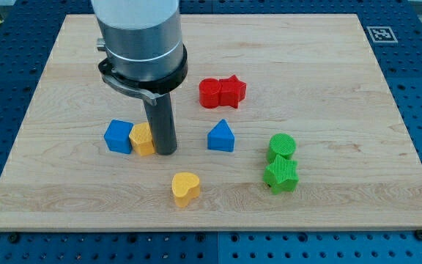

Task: Push the yellow hexagon horizontally to the red circle

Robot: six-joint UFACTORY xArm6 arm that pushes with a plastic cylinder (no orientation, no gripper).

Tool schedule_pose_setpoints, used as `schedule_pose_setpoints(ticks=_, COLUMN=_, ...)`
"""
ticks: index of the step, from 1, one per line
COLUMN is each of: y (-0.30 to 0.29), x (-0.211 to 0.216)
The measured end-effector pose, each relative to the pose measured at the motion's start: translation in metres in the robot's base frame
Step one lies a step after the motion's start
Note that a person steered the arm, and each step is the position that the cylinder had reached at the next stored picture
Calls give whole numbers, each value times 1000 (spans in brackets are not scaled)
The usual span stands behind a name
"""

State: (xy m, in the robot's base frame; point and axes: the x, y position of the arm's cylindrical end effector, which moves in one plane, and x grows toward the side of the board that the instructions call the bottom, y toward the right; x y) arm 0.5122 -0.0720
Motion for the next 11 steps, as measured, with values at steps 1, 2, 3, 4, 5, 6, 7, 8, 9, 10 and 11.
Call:
schedule_pose_setpoints(ticks=1, y=0, x=8)
schedule_pose_setpoints(ticks=2, y=-1, x=22)
schedule_pose_setpoints(ticks=3, y=-23, x=23)
schedule_pose_setpoints(ticks=4, y=-38, x=10)
schedule_pose_setpoints(ticks=5, y=-38, x=10)
schedule_pose_setpoints(ticks=6, y=-38, x=10)
schedule_pose_setpoints(ticks=7, y=-38, x=-2)
schedule_pose_setpoints(ticks=8, y=-38, x=-10)
schedule_pose_setpoints(ticks=9, y=-42, x=-19)
schedule_pose_setpoints(ticks=10, y=-57, x=-37)
schedule_pose_setpoints(ticks=11, y=-37, x=-47)
